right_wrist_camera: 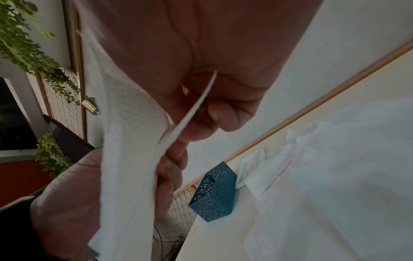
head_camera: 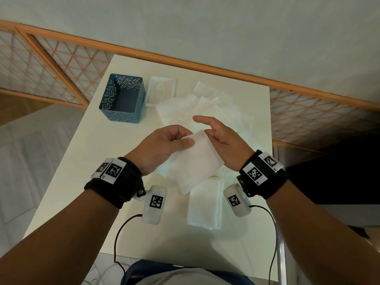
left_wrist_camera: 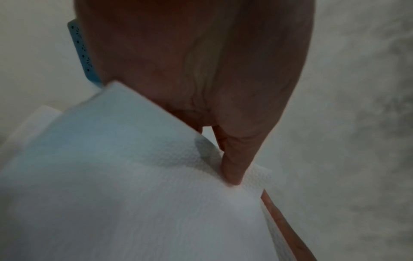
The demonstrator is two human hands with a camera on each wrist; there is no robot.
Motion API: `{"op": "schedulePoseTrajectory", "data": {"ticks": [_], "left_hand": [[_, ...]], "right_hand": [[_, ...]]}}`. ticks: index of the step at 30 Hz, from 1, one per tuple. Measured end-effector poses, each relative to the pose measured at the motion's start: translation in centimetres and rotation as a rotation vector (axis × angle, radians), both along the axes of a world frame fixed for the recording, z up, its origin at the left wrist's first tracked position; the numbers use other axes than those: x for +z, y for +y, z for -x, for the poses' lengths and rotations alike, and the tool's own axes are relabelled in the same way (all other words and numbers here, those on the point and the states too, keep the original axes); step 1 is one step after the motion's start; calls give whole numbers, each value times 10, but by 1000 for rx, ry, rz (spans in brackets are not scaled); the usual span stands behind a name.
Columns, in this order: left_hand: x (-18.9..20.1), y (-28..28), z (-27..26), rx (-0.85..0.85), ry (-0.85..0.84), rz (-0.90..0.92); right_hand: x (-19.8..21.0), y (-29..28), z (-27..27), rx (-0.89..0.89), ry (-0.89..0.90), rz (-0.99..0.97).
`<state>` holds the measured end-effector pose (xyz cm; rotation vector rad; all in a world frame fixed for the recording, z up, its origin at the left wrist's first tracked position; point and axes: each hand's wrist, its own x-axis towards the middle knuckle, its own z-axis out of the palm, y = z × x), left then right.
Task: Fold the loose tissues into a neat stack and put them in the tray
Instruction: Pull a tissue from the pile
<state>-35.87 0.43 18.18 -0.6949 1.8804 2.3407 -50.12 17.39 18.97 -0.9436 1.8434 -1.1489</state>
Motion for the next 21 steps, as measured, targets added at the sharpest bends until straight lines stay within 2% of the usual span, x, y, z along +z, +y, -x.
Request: {"op": "schedulePoseTrajectory", "data": {"ticks": [7, 8, 11, 13, 14, 17, 18, 19, 21], "left_hand": [[2, 2, 0, 15, -11, -131], [3, 2, 0, 28, -14, -159], [5, 5, 2, 61, -32, -239], [5, 7, 4, 83, -45, -254], [4, 7, 5, 95, -46, -255], [2, 9, 7, 147, -42, -233], [2, 9, 7, 168, -40, -228], [2, 10, 7, 188, -36, -229], [0, 10, 8, 231, -30, -242]], "right_hand": [[-4, 0, 0, -10, -42, 60], [-5, -1, -1, -21, -91, 77], [-6, -14, -1, -219, -500, 50], [-5, -15, -2, -277, -567, 41], [-5, -12, -2, -284, -507, 57], [-6, 5, -3, -232, -75, 68], [-8, 9, -2, -291, -63, 37], [-7, 11, -2, -376, -138, 9], [-6, 11, -3, -521, -484, 5]]}}
